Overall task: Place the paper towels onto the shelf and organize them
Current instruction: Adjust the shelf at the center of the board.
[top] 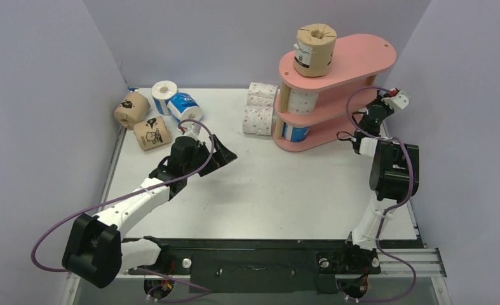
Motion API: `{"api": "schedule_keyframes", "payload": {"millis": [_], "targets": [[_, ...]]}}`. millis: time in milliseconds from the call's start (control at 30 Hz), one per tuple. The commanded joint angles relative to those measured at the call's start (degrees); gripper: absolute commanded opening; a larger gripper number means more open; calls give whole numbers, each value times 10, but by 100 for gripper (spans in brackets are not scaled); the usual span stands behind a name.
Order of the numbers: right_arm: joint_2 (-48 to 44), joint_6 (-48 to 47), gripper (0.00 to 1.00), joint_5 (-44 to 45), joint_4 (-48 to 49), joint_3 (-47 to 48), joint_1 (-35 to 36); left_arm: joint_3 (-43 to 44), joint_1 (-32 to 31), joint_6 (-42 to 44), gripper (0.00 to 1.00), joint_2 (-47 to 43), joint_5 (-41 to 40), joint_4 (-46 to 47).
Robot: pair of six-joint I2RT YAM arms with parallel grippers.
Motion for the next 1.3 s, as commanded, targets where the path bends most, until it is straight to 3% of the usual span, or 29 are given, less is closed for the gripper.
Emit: {"api": "schedule_keyframes", "payload": {"millis": [0, 100, 267, 433, 667, 1267], "targets": [[-46, 142, 3, -40, -29, -34, -46, 7, 0, 0, 99, -12, 14, 28], [-47, 264, 19, -117, -118, -10, -84, 5, -1, -3, 99, -12, 18, 32], [-43, 339, 47, -170, -127, -16, -111, 2, -3, -6, 99, -14, 18, 36], [-23, 431, 59, -213, -143, 16, -121, -1, -4, -8, 99, -17, 16, 36], [27, 567, 68, -293, -89, 54, -135, -5, -5, -11, 99, -17, 12, 37], [88, 663, 71, -319, -89, 177, -124, 5, -5, -12, 99, 11, 15, 40]]}}
